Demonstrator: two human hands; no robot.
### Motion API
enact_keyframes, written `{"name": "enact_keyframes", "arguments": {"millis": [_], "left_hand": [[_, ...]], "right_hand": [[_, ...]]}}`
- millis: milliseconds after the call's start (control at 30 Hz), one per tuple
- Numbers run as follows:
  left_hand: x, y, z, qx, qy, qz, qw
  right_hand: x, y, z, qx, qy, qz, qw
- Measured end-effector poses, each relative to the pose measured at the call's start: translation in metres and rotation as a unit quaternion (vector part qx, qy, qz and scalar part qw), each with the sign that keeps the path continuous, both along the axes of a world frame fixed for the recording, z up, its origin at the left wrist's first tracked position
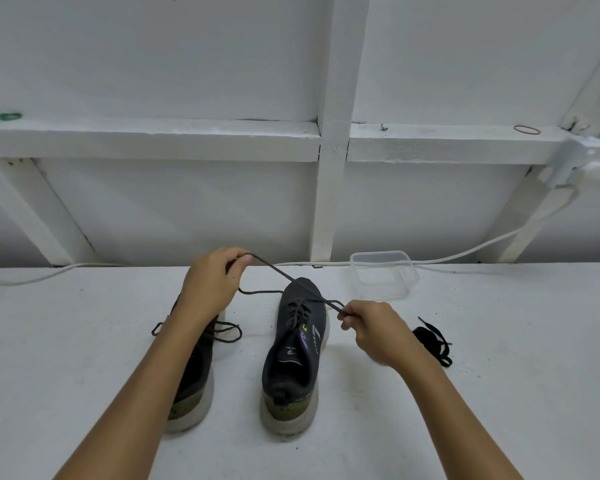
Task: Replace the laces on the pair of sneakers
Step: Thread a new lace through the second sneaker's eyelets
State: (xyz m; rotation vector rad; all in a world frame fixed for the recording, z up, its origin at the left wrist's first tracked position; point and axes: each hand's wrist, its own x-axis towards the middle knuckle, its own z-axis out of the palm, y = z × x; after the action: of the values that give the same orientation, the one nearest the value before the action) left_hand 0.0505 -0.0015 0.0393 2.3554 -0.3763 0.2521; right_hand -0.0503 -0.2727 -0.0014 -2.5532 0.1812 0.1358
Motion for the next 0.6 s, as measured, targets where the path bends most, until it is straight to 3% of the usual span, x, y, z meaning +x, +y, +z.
{"name": "enact_keyframes", "arguments": {"millis": [167,233,300,400,500,600], "left_hand": [[-0.006,-0.007,-0.006,0.080,0.007,0.078,0.994],[-0.017,-0.014,-0.009,0.114,-0.018,0.097,0.989],[-0.031,-0.026,-0.016,0.096,-0.011,0.039,0.995],[-0.049,-0.043,-0.027,0.048,0.137,-0.051,0.988],[-0.052,-0.048,-0.034,0.082,0.199,-0.066,0.974],[-0.052,-0.050,-0.036,0.089,0.232,-0.067,0.966]], "right_hand": [[-0.008,0.004,-0.008,0.022,-0.008,-0.062,0.998],[-0.011,0.008,-0.012,0.081,-0.028,-0.105,0.991],[-0.014,0.014,-0.017,0.250,-0.009,-0.164,0.954],[-0.018,0.031,-0.023,0.470,0.039,-0.215,0.855],[-0.019,0.047,-0.030,0.533,0.034,-0.228,0.814],[-0.020,0.057,-0.037,0.524,0.008,-0.229,0.820]]}}
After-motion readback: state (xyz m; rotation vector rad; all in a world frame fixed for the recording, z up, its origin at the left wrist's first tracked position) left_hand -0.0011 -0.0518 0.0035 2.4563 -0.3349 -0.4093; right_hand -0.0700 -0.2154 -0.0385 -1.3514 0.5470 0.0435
